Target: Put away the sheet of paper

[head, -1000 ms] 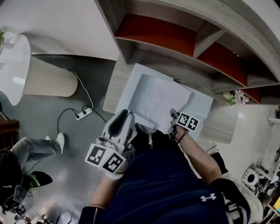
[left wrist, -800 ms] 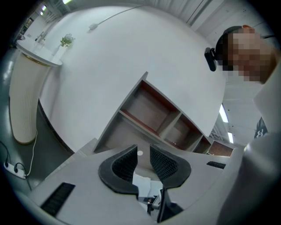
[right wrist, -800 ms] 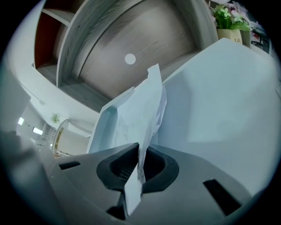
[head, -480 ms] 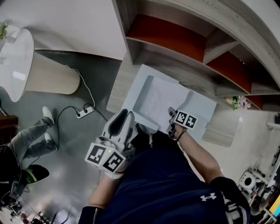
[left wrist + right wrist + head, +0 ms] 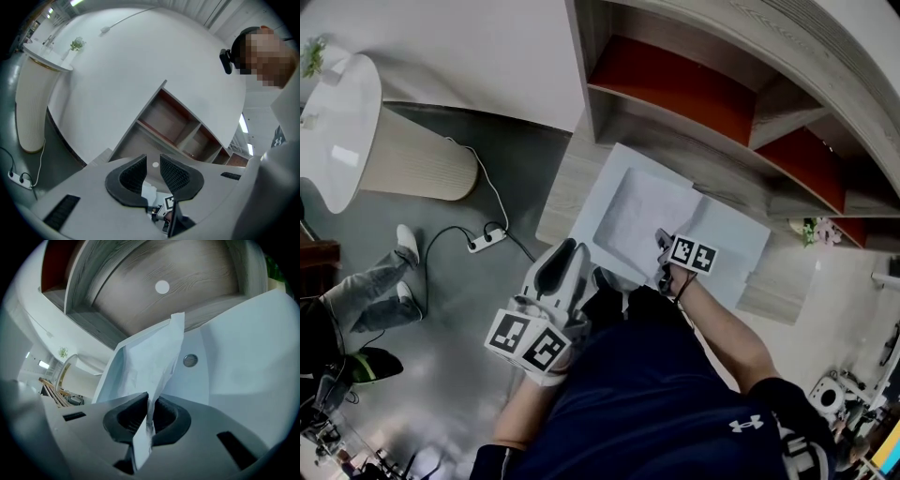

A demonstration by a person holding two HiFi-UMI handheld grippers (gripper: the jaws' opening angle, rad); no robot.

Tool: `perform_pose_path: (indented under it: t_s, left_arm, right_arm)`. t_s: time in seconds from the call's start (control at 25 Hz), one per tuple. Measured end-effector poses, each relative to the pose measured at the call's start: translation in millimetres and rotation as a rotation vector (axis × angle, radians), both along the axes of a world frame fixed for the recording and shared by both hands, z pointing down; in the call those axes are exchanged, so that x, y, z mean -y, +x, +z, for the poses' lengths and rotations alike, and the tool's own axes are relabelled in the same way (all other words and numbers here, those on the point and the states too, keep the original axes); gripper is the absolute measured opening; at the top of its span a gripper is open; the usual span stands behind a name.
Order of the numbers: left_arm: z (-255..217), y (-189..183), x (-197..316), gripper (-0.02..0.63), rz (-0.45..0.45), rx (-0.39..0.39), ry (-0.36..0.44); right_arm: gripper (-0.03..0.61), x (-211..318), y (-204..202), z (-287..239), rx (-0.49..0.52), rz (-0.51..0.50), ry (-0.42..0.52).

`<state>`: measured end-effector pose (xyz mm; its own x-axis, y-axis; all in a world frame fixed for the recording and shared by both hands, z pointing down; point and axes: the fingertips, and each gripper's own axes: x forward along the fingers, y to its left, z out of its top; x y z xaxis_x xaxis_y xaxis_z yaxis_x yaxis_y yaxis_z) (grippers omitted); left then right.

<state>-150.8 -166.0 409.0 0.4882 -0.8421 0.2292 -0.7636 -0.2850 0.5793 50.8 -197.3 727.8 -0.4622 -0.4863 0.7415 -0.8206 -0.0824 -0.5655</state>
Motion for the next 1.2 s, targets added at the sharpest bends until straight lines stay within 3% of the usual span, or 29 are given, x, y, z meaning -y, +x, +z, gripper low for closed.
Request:
perform_pose_path:
  t_s: [1.2]
  left_arm:
    - [8,-30,6,0.098,-0.035,-0.004,-0.028]
  right_arm:
    - [0.017,30,-63,5,-0.027,-0.143,0.03]
